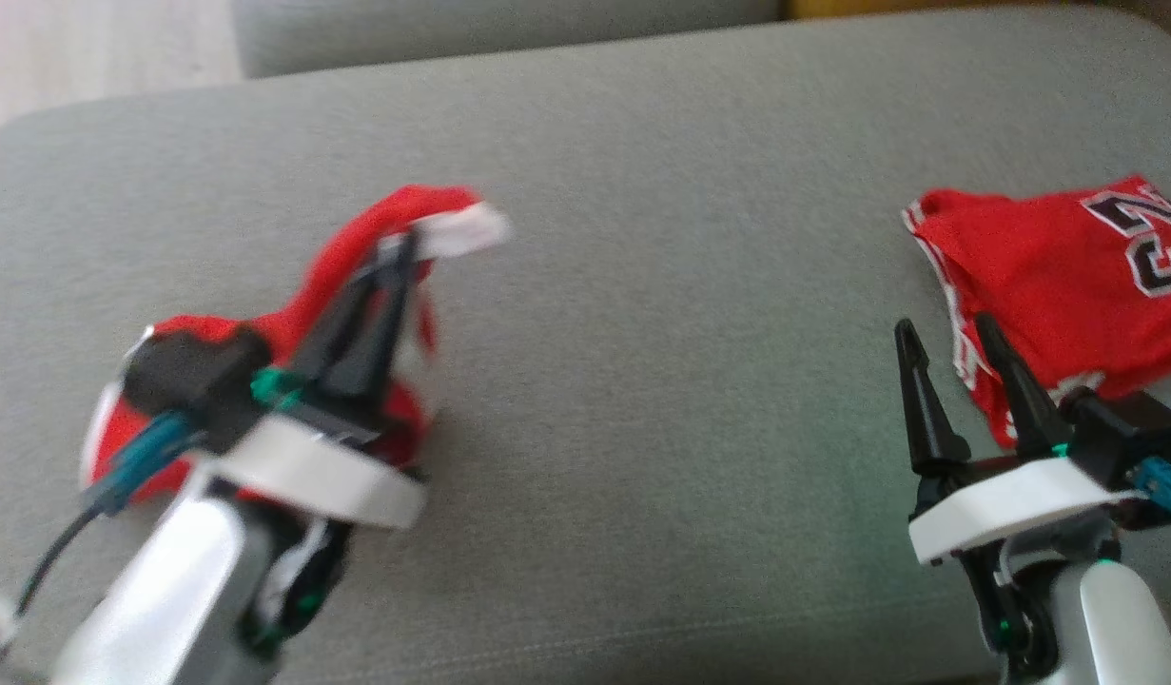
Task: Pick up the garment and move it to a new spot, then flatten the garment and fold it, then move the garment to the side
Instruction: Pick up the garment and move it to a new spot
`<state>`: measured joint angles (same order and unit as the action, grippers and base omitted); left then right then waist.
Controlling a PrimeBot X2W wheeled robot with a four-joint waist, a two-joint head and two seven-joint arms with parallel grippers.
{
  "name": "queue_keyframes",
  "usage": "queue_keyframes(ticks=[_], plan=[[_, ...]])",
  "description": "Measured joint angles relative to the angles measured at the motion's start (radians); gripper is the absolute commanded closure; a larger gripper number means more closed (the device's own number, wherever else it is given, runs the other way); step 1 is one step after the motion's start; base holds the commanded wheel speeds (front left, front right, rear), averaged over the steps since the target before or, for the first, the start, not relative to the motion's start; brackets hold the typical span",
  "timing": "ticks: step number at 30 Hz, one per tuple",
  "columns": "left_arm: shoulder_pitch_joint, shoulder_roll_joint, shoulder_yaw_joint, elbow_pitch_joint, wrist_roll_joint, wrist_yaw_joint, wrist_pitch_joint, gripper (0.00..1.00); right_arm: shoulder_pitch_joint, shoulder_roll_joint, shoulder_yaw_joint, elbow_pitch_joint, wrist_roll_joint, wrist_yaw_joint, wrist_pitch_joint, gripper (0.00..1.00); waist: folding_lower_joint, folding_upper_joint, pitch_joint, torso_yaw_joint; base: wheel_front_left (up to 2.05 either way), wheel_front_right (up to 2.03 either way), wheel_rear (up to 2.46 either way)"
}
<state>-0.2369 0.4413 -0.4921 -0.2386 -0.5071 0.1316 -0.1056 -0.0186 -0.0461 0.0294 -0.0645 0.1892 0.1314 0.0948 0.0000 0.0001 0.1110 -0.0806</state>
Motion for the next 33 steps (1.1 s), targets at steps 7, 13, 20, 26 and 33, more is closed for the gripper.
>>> queue_keyframes(ticks=[7,13,20,26,33], plan=[[-0.203,-0.124,-0.122,0.106,0.041,-0.079,0.005,1.00,-0.045,0.000,0.016,0.001,0.021,0.000,-0.026,0.00,0.0000,0.0000,0.072,-0.072,0.00,0.00,0.00],[-0.305,-0.198,-0.174,0.197,0.049,-0.121,-0.016,1.00,-0.056,0.000,0.023,0.012,0.032,0.000,-0.048,0.00,0.0000,0.0000,0.141,-0.123,0.00,0.00,0.00],[-0.301,-0.232,-0.236,0.375,0.040,-0.166,-0.028,1.00,-0.094,0.000,0.027,0.029,0.042,0.000,-0.075,0.00,0.0000,0.0000,0.222,-0.149,0.00,0.00,0.00],[-0.303,-0.260,-0.280,0.485,0.029,-0.204,-0.032,0.00,-0.120,0.000,0.035,0.063,0.048,0.000,-0.083,0.00,0.0000,0.0000,0.231,-0.136,0.00,0.00,0.00],[-0.286,-0.253,-0.247,0.458,0.029,-0.160,-0.101,0.00,-0.119,0.000,0.034,0.078,0.026,0.000,-0.081,0.00,0.0000,0.0000,0.165,-0.093,0.00,0.00,0.00]])
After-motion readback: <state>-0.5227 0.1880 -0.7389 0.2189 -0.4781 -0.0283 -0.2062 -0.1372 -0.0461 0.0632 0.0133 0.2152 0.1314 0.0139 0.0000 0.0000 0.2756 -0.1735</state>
